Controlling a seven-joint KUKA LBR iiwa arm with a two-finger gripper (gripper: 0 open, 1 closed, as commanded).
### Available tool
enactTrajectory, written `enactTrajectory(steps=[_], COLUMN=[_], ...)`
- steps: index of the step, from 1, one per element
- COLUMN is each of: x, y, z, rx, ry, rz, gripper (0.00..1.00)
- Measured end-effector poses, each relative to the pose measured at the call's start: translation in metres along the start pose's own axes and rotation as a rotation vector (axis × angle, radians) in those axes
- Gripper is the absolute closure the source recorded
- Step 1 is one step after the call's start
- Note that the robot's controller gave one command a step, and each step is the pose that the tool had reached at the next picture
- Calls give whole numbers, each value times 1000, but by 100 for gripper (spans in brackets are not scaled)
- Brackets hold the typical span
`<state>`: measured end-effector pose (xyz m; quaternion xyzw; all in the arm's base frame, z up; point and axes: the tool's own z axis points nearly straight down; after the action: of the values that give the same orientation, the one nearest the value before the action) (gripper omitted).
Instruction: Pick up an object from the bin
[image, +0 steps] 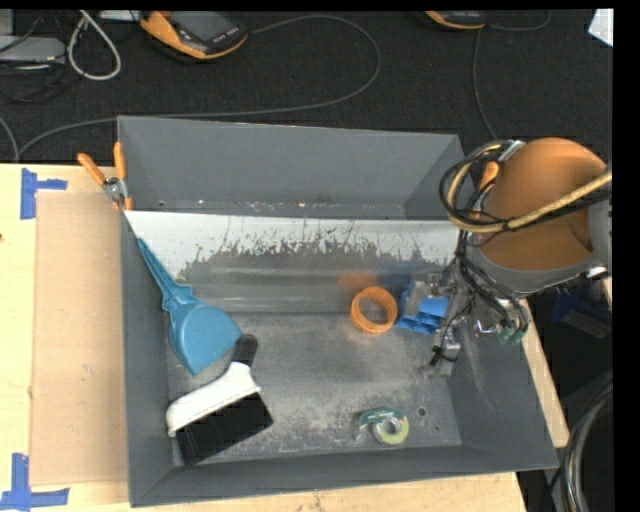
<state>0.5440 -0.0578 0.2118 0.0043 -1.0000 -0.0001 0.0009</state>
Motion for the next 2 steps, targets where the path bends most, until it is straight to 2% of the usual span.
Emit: enactTrajectory(steps=[1, 2], x=[0, -48], y=[0, 23], z=[0, 73], rx=[0, -2], ry=[0, 4], rz=[0, 57], gripper=[0, 0])
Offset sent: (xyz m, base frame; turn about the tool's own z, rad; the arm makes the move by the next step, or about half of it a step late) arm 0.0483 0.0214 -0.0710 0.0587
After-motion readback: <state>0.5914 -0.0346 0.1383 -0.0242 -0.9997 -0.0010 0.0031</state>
